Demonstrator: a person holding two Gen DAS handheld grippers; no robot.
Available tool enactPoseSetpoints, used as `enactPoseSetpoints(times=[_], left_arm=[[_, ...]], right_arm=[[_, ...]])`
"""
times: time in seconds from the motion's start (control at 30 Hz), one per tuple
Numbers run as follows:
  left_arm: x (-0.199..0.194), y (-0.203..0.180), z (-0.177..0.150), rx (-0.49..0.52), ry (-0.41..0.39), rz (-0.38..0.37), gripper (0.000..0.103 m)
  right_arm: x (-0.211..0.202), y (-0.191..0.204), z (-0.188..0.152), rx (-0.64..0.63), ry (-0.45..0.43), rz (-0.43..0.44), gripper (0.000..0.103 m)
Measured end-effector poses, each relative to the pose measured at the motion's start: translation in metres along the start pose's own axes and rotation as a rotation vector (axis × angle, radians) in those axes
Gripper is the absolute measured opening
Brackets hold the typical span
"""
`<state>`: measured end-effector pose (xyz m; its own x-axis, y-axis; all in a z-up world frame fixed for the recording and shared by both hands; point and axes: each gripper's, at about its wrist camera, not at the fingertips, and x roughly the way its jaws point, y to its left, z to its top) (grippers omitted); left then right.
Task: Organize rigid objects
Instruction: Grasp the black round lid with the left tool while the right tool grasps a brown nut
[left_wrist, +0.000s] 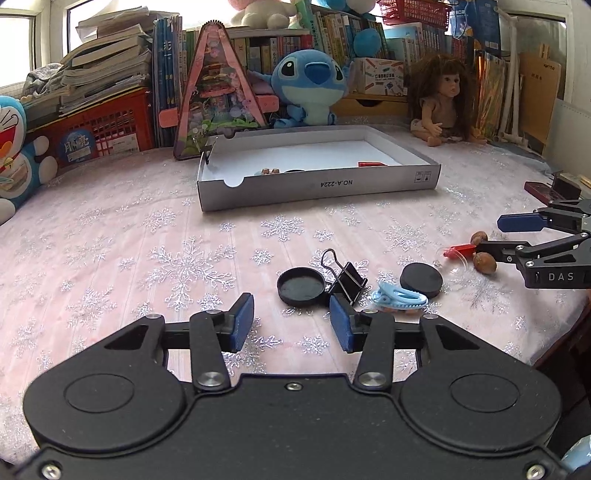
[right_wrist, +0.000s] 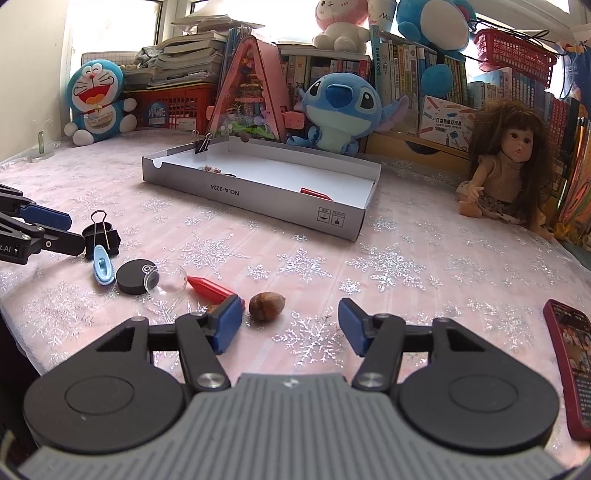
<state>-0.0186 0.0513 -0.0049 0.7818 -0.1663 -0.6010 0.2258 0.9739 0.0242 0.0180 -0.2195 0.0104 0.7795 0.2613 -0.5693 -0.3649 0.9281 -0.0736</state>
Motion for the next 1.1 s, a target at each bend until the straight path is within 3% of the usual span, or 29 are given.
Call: enactPoseSetpoints(times=[0.23,0.73,0.97,1.1], left_arm=[[0.007,0.004,0.003,-0.012,0.004,0.039,0.041],[0.025,-0.005,0.009,-0.012,-0.007,0.031,0.042],[0.029,-0.004,0.009,-0.030,-0.017,0.028,0.041],[0.030,-0.004,0.009,-0.046,-0.022,0.016,0.033]], right_arm=[[0.004,0.001,0.000,0.002,0.003,-0.019,0.064],[0.008,0.003,0.000,0.021,-0.002,-0.031,0.062],[0.008,0.004,-0.001,0.020,0.000,-0.016,0.053],[0.007,0.006,-0.002,0.040,0.001,0.001,0.049]])
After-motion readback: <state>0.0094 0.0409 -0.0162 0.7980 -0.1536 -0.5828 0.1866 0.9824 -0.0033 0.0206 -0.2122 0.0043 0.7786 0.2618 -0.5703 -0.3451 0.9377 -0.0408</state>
